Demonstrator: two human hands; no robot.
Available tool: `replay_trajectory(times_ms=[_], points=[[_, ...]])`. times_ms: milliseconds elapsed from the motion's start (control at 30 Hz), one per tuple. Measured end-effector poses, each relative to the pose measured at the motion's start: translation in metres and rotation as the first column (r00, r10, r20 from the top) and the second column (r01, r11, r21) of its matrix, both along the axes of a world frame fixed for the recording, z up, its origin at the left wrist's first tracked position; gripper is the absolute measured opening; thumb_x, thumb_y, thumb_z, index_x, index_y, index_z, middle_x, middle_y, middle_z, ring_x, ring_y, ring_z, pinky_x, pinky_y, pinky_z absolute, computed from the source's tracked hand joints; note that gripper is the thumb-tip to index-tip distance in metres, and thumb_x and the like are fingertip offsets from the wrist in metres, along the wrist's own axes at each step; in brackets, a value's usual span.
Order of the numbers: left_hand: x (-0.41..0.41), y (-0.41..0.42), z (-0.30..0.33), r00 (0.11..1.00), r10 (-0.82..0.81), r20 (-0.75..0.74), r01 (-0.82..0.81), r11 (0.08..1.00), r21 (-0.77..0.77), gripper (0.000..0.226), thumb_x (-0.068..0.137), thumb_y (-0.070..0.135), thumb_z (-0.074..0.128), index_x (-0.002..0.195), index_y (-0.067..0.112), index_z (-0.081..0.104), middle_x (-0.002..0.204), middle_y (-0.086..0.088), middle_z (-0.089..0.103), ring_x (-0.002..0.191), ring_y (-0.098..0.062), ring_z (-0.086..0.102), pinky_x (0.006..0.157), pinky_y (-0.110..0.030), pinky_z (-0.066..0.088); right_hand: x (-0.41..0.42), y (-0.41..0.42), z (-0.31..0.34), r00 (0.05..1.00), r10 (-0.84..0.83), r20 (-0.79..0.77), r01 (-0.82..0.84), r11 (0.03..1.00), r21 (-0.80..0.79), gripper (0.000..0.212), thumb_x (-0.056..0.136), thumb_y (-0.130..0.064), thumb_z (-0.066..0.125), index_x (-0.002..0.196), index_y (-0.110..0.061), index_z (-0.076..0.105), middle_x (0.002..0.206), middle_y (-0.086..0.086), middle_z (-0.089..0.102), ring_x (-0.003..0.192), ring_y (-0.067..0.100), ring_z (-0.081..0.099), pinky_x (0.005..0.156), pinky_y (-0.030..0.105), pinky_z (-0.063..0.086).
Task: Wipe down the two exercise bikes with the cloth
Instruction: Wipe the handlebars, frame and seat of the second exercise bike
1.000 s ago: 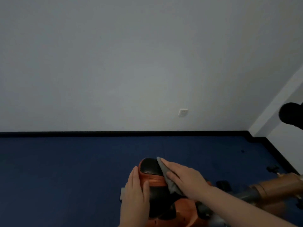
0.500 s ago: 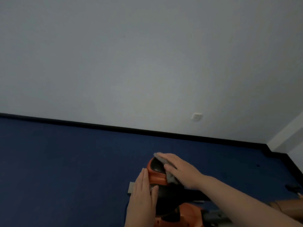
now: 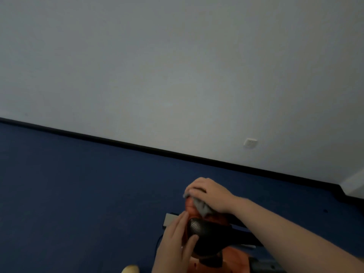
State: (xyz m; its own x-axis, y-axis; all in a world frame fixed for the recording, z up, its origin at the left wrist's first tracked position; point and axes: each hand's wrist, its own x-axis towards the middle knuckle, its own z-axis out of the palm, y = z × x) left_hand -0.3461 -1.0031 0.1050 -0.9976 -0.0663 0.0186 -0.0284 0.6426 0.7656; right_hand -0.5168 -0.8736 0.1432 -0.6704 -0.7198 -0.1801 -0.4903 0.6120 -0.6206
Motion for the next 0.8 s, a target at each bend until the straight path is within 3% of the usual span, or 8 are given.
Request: replay_trajectory(times_ms=[67, 167, 333, 400, 500, 567, 700, 800], points=[[0.003, 0.000, -0.001, 0.999, 0.038, -0.001, -0.038, 0.999, 0.019, 0.056, 0.094, 0.043, 0.054, 0.128, 0.054, 0.011, 0.135, 0.041, 0.013, 0.117, 0.028, 0.016, 0.091, 0.008, 0.014, -0.011, -0.017, 0.005, 0.994, -0.068, 0.087, 0.056, 0.989, 0.136, 0.030, 0.095, -0.047, 0.042, 0.093, -0.036, 0.070, 0.109, -0.014, 0.063, 0.105, 0.010, 0.054, 0.098, 0.040, 0.043], [0.005, -0.001, -0.002, 0.999, 0.047, 0.005, -0.047, 0.998, 0.031, 0.054, 0.093, 0.046, 0.054, 0.128, 0.056, 0.014, 0.132, 0.044, 0.013, 0.117, 0.030, 0.016, 0.090, 0.007, 0.017, -0.013, -0.031, 0.005, 0.999, -0.033, 0.034, 0.023, 0.962, 0.272, 0.027, 0.088, -0.050, 0.046, 0.088, -0.038, 0.070, 0.105, -0.015, 0.063, 0.100, 0.013, 0.055, 0.090, 0.039, 0.046], [0.003, -0.006, -0.001, 0.999, 0.032, -0.017, -0.031, 0.998, 0.049, 0.055, 0.092, 0.046, 0.056, 0.130, 0.053, 0.017, 0.134, 0.040, 0.019, 0.123, 0.020, 0.024, 0.099, 0.001, 0.021, 0.009, 0.001, -0.006, 0.970, 0.160, -0.184, -0.152, 0.987, 0.053, 0.032, 0.088, -0.062, 0.040, 0.112, -0.049, 0.057, 0.122, -0.024, 0.048, 0.116, -0.001, 0.037, 0.096, 0.025, 0.033], [0.003, -0.005, -0.001, 0.998, 0.057, -0.031, -0.054, 0.996, 0.077, 0.055, 0.091, 0.043, 0.059, 0.127, 0.055, 0.019, 0.134, 0.038, 0.025, 0.122, 0.020, 0.026, 0.098, 0.002, 0.021, 0.006, 0.003, -0.006, 0.990, 0.066, -0.125, -0.061, 0.997, 0.047, 0.029, 0.091, -0.061, 0.039, 0.114, -0.052, 0.054, 0.124, -0.024, 0.047, 0.117, -0.001, 0.036, 0.096, 0.028, 0.036], [0.005, -0.002, -0.002, 0.994, 0.101, -0.051, -0.095, 0.989, 0.113, 0.053, 0.091, 0.039, 0.061, 0.126, 0.056, 0.025, 0.132, 0.035, 0.033, 0.121, 0.018, 0.031, 0.096, 0.000, 0.026, -0.007, -0.024, 0.001, 0.988, -0.150, 0.042, 0.139, 0.972, 0.191, 0.026, 0.092, -0.053, 0.041, 0.093, -0.042, 0.065, 0.111, -0.016, 0.060, 0.106, 0.010, 0.052, 0.092, 0.040, 0.046], [0.007, 0.000, -0.003, 0.993, 0.096, -0.068, -0.089, 0.991, 0.105, 0.051, 0.091, 0.039, 0.061, 0.125, 0.056, 0.026, 0.132, 0.034, 0.034, 0.122, 0.018, 0.031, 0.095, -0.001, 0.028, -0.009, -0.037, 0.004, 0.981, -0.195, -0.001, 0.187, 0.941, 0.284, 0.025, 0.088, -0.050, 0.045, 0.085, -0.039, 0.067, 0.104, -0.013, 0.064, 0.099, 0.015, 0.056, 0.082, 0.036, 0.048], [0.006, -0.009, -0.003, 0.996, 0.037, -0.078, -0.030, 0.996, 0.089, 0.046, 0.090, 0.045, 0.060, 0.123, 0.056, 0.031, 0.126, 0.035, 0.036, 0.118, 0.018, 0.034, 0.086, 0.001, 0.031, 0.026, -0.014, -0.009, 0.954, 0.009, -0.299, 0.020, 0.995, 0.095, 0.034, 0.090, -0.057, 0.037, 0.107, -0.042, 0.062, 0.118, -0.019, 0.052, 0.116, 0.005, 0.042, 0.092, 0.032, 0.038], [0.003, -0.012, -0.002, 0.995, 0.032, -0.089, -0.023, 0.995, 0.094, 0.044, 0.088, 0.045, 0.062, 0.122, 0.055, 0.036, 0.125, 0.035, 0.039, 0.119, 0.015, 0.035, 0.087, 0.000, 0.031, 0.033, 0.016, -0.014, 0.969, -0.111, -0.220, 0.111, 0.994, -0.016, 0.038, 0.093, -0.063, 0.025, 0.126, -0.054, 0.042, 0.138, -0.025, 0.038, 0.131, 0.000, 0.029, 0.100, 0.032, 0.034]])
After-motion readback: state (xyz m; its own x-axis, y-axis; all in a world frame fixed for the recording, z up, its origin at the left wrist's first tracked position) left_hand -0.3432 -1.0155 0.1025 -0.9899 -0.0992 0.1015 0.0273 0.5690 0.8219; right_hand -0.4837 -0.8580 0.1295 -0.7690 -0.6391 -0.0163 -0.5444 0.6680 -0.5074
